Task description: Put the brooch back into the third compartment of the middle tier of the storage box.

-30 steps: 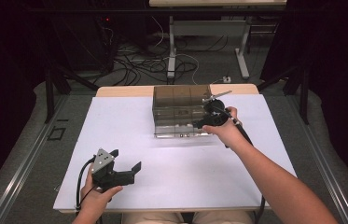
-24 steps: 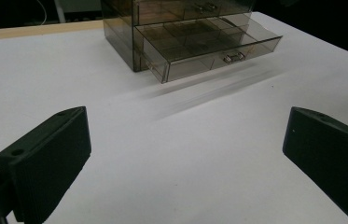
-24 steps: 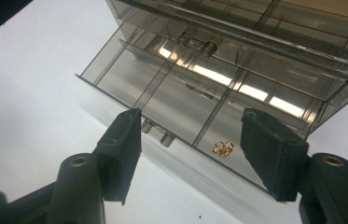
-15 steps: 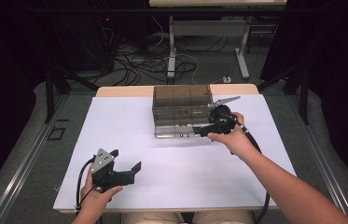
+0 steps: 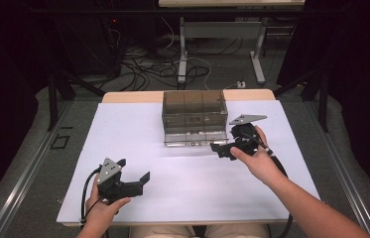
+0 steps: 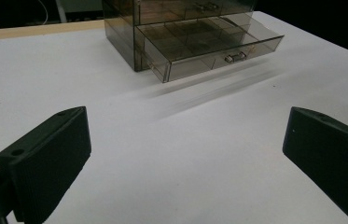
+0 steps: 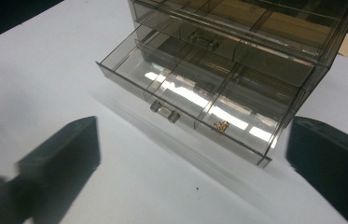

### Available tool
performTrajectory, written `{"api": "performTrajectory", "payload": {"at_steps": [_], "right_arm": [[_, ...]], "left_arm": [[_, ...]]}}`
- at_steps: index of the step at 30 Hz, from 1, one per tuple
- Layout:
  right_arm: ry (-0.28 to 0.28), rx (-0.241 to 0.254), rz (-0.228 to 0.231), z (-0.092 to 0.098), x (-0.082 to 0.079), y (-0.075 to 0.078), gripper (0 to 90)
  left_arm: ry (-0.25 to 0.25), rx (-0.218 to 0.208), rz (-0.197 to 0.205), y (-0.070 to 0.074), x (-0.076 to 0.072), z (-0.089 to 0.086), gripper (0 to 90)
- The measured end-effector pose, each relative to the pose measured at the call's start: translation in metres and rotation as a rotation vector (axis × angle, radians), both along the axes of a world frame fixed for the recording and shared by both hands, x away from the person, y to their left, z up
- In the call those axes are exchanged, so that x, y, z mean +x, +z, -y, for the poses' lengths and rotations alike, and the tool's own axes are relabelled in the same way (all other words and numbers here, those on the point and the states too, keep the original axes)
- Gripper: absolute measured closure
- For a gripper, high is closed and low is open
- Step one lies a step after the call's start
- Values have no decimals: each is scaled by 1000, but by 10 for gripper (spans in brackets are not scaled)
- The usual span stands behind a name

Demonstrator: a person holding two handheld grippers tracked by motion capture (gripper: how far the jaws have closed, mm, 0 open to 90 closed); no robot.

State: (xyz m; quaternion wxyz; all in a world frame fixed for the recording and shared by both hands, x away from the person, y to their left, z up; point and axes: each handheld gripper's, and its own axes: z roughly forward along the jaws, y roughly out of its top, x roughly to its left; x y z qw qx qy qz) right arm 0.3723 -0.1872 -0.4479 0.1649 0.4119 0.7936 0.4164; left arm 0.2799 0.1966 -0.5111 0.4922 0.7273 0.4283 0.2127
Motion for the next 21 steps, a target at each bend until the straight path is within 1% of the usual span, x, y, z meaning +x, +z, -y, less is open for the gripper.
{"api": "performTrajectory", "payload": {"at_steps": [5, 6, 7, 9, 10, 11, 12, 15, 16, 17, 18, 19, 21], "right_arm": [[5, 1, 7, 4, -10, -5, 0], [11, -3, 19, 6, -14, -8, 0], [5, 4, 17, 7, -17, -10, 0], [9, -1, 31, 9, -22, -14, 0], [9, -1, 31, 9, -22, -14, 0], [6, -13, 44, 10, -27, -19, 0], [9, -17, 55, 11, -29, -22, 0], [8, -20, 48, 15, -36, -30, 0], [8, -20, 48, 15, -36, -30, 0], [-1, -18, 50, 17, -40, -36, 0], [-1, -18, 50, 17, -40, -36, 0], [-11, -25, 62, 21, -44, -42, 0], [-22, -33, 62, 26, -47, -46, 0]], "left_arm": [[-1, 0, -1, 0, 0, 0, 11], [-1, 1, 0, 0, 0, 0, 11], [-1, 2, 0, 0, 0, 0, 11], [-1, 2, -1, 0, 0, 0, 11], [-1, 2, 0, 0, 0, 0, 11], [-1, 2, 0, 0, 0, 0, 11], [-1, 1, 0, 0, 0, 0, 11], [-1, 3, -1, 0, 0, 0, 11], [-1, 2, -1, 0, 0, 0, 11], [0, 2, -1, 0, 0, 0, 11], [1, 2, -1, 0, 0, 0, 11], [1, 1, -1, 0, 0, 0, 11], [5, 0, 0, 0, 0, 0, 11]]}}
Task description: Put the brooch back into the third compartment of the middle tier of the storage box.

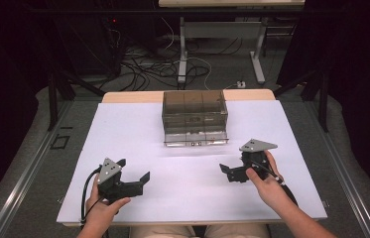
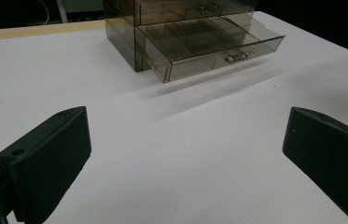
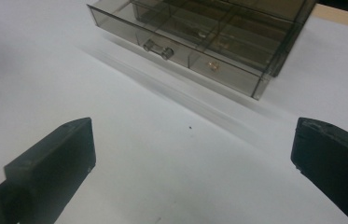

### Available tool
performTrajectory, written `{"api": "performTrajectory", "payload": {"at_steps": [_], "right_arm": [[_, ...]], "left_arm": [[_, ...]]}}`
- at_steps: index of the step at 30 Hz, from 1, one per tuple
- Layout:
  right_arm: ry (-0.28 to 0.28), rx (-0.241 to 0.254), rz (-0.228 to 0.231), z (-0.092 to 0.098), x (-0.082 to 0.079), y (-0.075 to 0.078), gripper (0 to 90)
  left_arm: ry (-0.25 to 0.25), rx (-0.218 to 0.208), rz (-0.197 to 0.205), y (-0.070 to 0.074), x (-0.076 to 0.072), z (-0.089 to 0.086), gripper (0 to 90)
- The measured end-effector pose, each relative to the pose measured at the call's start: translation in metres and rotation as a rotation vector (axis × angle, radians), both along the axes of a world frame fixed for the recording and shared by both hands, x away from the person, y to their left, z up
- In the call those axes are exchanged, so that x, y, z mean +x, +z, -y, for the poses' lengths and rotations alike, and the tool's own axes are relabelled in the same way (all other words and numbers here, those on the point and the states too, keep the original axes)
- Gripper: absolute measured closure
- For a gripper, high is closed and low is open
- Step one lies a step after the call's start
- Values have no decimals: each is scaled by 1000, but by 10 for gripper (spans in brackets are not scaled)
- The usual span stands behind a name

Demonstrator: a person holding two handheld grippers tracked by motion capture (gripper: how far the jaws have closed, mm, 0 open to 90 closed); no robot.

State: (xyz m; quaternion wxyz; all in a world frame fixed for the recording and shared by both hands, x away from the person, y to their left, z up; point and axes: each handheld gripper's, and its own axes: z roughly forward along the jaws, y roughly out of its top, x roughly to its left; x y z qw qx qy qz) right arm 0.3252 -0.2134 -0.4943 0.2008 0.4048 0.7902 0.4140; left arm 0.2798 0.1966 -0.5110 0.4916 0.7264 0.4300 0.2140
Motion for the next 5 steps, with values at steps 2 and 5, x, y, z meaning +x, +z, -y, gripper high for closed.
{"api": "performTrajectory", "payload": {"at_steps": [2, 5], "right_arm": [[-10, 5, -5, 6, -2, -4, 0], [-28, 10, -3, 11, -4, -8, 0]], "left_arm": [[1, -1, 0, 0, 0, 0, 11], [-1, 2, 0, 0, 0, 0, 11]]}}
